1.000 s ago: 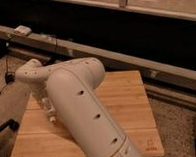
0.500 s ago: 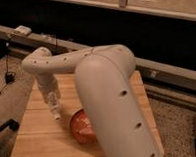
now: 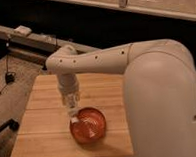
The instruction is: Place the bottle in the ceramic bowl
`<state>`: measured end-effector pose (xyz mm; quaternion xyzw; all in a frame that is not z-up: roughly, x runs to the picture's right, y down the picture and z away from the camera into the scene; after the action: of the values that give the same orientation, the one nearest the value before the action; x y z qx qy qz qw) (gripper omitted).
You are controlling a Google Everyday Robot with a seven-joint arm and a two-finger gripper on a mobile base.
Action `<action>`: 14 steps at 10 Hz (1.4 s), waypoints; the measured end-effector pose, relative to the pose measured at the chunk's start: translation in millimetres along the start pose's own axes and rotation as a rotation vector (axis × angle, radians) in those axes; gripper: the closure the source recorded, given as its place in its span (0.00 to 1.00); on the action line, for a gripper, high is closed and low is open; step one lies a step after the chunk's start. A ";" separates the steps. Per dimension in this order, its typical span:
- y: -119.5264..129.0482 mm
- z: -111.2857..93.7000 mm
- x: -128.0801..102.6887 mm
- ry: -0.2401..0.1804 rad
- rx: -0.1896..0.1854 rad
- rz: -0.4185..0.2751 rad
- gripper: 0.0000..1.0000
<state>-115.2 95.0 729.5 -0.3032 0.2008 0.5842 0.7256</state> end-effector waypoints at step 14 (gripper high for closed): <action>-51.5 20.9 58.9 0.084 -0.023 0.191 0.20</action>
<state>-52.6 145.0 717.4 -0.3153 0.2523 0.6395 0.6541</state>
